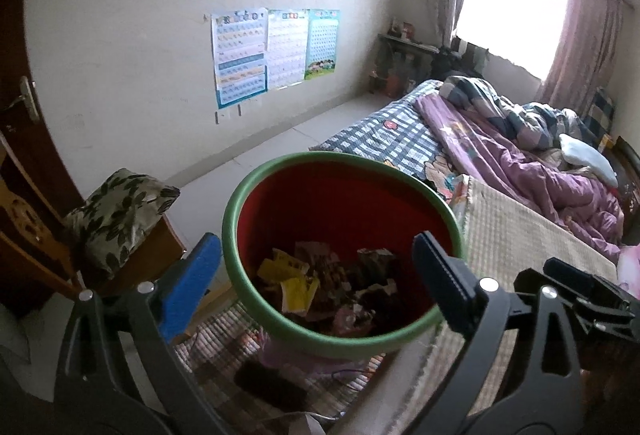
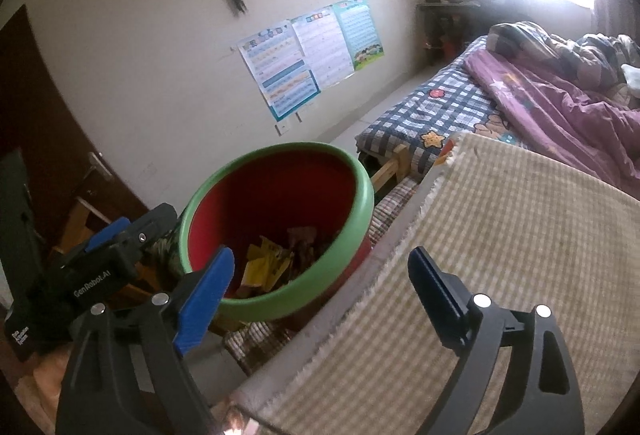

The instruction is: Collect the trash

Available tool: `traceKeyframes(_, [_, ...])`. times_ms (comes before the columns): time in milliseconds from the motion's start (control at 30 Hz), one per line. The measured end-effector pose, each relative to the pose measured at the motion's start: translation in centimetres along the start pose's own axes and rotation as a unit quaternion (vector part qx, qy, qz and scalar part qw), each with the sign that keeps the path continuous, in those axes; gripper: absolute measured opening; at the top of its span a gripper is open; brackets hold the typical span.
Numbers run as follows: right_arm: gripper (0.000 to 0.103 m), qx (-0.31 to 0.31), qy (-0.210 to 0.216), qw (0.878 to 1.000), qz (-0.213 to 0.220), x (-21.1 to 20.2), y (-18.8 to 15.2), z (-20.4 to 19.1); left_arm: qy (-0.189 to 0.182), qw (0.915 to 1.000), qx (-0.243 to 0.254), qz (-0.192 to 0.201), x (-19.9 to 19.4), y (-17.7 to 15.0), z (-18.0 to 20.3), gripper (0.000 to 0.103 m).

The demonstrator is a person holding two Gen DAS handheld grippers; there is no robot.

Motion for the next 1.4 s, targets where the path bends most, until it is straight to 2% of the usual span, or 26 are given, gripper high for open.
traceKeyframes(100, [0.087, -0.011, 0.0, 1.0, 0.011, -1.5, -0.4, 0.4, 0.008, 0.9998, 0.0, 0.017, -1.4, -0.3, 0.9, 0.097])
traceKeyframes(200, [0.095, -0.025, -0.001, 0.999, 0.036, -3.6, -0.4, 0.7, 0.022, 0.9987, -0.002, 0.046, -3.5, -0.3, 2.0, 0.097])
traceKeyframes(300, [0.096, -0.043, -0.001, 0.996, 0.072, -6.3, -0.1, 0.8, 0.072, 0.9935, 0.005, 0.088, -6.4, 0.2, 3.3, 0.097])
traceKeyframes(400, [0.096, -0.056, 0.003, 0.994, 0.096, -8.8, 0.5, 0.6, 0.144, 0.981, 0.011, 0.13, -9.8, 1.3, 4.8, 0.098])
traceKeyframes(433, [0.096, -0.056, 0.005, 0.993, 0.1, -9.6, 0.8, 0.5, 0.152, 0.9769, 0.017, 0.149, -11.1, 1.6, 5.4, 0.097])
traceKeyframes(567, [0.096, -0.059, 0.023, 0.991, 0.121, -12.5, 1.7, 0.2, 0.139, 0.9721, 0.024, 0.187, -15.0, 2.7, 7.7, 0.098])
traceKeyframes(800, [0.096, -0.049, 0.034, 0.986, 0.159, -15.9, 2.6, 0.9, 0.116, 0.9761, 0.006, 0.183, -18.1, 4.2, 9.3, 0.098])
traceKeyframes(900, [0.096, -0.059, 0.008, 0.984, 0.168, -16.4, 2.7, 1.6, 0.09, 0.9804, 0.003, 0.175, -18.5, 4.1, 10.5, 0.098])
traceKeyframes(1067, [0.096, -0.06, -0.029, 0.983, 0.17, -16.2, 2.4, 2.9, 0.063, 0.985, 0.027, 0.159, -17.9, 3.7, 13.5, 0.098])
traceKeyframes(1200, [0.096, -0.054, -0.042, 0.984, 0.166, -15.9, 1.9, 3.9, 0.062, 0.9851, 0.045, 0.154, -17.4, 3.6, 14.8, 0.098])
traceKeyframes(1400, [0.096, -0.057, -0.063, 0.982, 0.169, -16.0, 1.5, 5.1, 0.055, 0.9866, 0.043, 0.147, -16.6, 3.5, 15.2, 0.098])
Point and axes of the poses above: each gripper's, at about its wrist camera, not at the fingertips, and x roughly the way its jaws point, z to its right, y to its top, the point moved 4 cm from there along x, roughly the way its jaws point, and after that the axes turned 14 degrees about -y, right-handed, at the moved point
